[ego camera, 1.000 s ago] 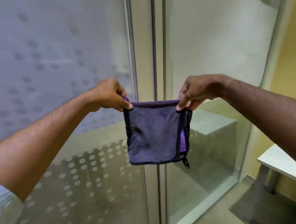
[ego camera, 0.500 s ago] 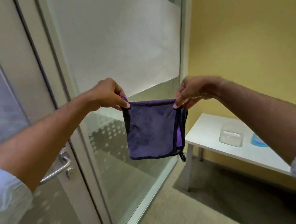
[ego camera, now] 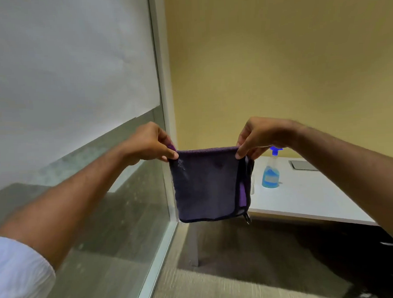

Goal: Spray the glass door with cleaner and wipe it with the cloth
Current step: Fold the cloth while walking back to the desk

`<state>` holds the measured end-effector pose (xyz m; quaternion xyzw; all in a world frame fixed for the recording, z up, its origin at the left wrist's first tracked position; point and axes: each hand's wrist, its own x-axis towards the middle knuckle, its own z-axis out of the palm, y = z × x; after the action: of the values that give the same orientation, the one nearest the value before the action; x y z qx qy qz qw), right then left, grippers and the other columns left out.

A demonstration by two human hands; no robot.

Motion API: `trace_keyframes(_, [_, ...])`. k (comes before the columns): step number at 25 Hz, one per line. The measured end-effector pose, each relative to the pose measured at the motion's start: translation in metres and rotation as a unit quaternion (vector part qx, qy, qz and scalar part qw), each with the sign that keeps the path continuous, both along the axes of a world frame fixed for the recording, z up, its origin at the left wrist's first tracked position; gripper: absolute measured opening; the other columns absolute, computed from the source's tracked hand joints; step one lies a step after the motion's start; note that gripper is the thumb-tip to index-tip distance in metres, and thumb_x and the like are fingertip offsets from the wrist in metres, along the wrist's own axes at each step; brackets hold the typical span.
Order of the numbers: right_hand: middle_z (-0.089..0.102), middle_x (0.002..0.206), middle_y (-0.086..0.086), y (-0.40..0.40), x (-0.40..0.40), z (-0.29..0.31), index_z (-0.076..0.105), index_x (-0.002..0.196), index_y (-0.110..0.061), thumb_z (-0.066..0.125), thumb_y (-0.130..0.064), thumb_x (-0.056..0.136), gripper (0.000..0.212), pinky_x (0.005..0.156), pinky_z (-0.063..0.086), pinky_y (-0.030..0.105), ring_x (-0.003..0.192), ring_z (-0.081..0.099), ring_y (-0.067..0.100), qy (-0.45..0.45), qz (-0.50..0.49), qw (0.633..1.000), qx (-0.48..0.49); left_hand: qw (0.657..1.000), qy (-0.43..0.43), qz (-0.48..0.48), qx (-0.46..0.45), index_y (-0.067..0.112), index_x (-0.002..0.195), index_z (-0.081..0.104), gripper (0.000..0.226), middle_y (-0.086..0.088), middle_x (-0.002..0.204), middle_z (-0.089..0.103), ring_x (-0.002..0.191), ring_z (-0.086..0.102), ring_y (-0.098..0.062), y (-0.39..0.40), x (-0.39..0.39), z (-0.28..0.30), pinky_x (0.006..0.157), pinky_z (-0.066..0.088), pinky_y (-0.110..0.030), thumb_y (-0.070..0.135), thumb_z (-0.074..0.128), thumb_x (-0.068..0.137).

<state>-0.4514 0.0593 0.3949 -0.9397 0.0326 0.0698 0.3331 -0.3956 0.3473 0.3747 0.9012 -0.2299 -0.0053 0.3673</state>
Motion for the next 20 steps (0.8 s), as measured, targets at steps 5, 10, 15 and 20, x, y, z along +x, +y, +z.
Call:
trace_keyframes(5, [0.074,0.066,0.006,-0.045,0.043,-0.011,0.074,0.074,-0.008,0.084,-0.007,0.072,0.010,0.059,0.058,0.022,0.063,0.072,0.013,-0.008,-0.056,0.998,0.007,0.999,-0.008,-0.050,-0.004,0.003,0.076,0.077,0.014,-0.014,0.071,0.074,0.073,0.075,-0.026,-0.052,0.071,-0.011,0.073,0.062,-0.035,0.008,0.088,0.068])
trace_keyframes(10, [0.071,0.059,0.004,-0.090,0.083,-0.028,0.073,0.071,-0.007,0.084,-0.005,0.071,0.011,0.054,0.055,0.020,0.057,0.069,0.012,-0.016,-0.073,0.997,0.021,0.996,-0.019,-0.084,0.025,0.006,0.080,0.077,0.015,-0.009,0.075,0.076,0.070,0.075,-0.016,-0.101,0.123,-0.022,0.068,0.062,-0.027,0.013,0.087,0.071])
trace_keyframes(15, [0.072,0.067,0.005,-0.136,0.130,-0.040,0.075,0.083,-0.008,0.081,0.000,0.073,0.014,0.056,0.054,0.020,0.061,0.068,0.014,-0.004,-0.027,1.000,0.015,0.992,-0.031,-0.101,0.071,0.013,0.084,0.077,0.014,-0.001,0.075,0.076,0.071,0.074,-0.013,-0.150,0.174,-0.032,0.067,0.061,-0.024,0.015,0.085,0.073])
trace_keyframes(20, [0.069,0.078,0.004,-0.175,0.184,-0.032,0.066,0.117,-0.022,0.069,0.004,0.083,0.043,0.064,0.056,0.025,0.072,0.067,0.015,0.064,0.083,0.993,-0.054,0.974,-0.093,-0.121,0.168,0.020,0.093,0.079,0.018,0.005,0.078,0.073,0.070,0.064,-0.008,-0.205,0.225,-0.029,0.057,0.049,-0.022,0.016,0.080,0.076])
